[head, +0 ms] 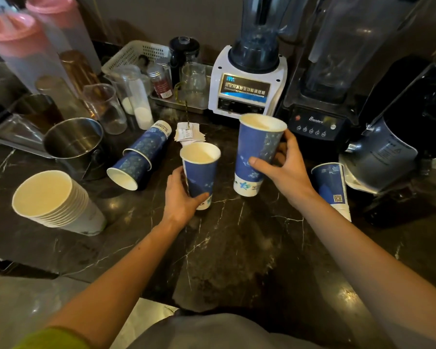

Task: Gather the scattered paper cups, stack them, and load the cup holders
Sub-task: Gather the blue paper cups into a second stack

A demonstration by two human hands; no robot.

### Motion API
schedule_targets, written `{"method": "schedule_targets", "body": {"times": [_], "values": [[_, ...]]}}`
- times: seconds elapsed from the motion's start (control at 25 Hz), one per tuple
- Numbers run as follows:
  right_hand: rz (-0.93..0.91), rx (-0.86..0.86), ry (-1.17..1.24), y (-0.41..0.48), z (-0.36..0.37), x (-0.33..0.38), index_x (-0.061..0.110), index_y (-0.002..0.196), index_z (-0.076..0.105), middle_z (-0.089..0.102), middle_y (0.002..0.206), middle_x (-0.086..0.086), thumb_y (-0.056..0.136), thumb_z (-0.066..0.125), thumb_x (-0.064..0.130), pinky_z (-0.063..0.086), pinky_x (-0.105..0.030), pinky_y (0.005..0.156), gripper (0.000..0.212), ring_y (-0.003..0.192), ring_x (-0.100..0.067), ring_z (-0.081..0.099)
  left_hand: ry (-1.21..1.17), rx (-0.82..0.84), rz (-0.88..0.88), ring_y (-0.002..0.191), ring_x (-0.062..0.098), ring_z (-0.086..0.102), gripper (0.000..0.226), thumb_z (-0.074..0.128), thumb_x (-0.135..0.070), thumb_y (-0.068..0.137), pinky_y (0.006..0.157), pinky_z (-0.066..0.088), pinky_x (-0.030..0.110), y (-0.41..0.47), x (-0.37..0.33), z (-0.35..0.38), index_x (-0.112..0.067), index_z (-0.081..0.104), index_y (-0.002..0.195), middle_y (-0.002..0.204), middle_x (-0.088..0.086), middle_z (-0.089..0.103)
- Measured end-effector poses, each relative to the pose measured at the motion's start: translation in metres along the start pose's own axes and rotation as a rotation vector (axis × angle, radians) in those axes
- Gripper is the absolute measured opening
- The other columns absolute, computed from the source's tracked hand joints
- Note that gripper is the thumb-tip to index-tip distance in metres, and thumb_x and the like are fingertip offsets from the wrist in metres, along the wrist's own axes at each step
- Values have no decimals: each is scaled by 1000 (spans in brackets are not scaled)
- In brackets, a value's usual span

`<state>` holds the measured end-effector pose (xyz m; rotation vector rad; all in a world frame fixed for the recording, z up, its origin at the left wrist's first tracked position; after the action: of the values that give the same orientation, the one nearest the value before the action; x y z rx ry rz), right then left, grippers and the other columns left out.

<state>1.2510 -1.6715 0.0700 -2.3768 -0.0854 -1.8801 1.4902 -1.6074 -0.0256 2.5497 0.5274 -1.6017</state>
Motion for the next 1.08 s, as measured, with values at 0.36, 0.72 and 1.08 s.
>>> {"method": "schedule_targets", "body": {"times": [0.36, 0.72, 1.08], "values": [[-194, -15, 227, -24, 21, 63, 18, 136, 36, 53, 130, 4, 77, 78, 2, 52, -18, 83, 74, 118, -5, 56, 85, 162, 136, 134, 17, 43, 89, 83, -20, 71, 110, 40, 41, -26, 2, 13, -27, 29, 141, 146, -1, 44], [-27, 214, -224, -35, 57, -10, 26, 139, 37, 47, 138, 8, 71, 86, 26, 40, -27, 105, 84, 128, -6, 43, 24, 204, 183, 132, 13, 45, 85, 82, -23, 72, 109, 41, 42, -32, -2, 18, -24, 31, 140, 145, -1, 45], [-11, 245, -291, -39, 21, -34, 27, 151, 28, 38, 151, 9, 84, 73, 33, 33, -29, 113, 80, 137, -4, 35, -46, 251, 144, 135, 13, 43, 90, 83, -16, 72, 111, 39, 44, -31, -3, 32, -26, 28, 141, 147, -1, 43]]}}
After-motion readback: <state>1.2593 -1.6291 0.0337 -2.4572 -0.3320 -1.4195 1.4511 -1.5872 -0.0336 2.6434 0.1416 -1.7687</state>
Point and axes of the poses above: each hand's wrist, its own y-axis towards the middle knuckle, its own z-axis out of the palm, x = y × z, the point moved 6 cm from there along y, towards the middle knuckle
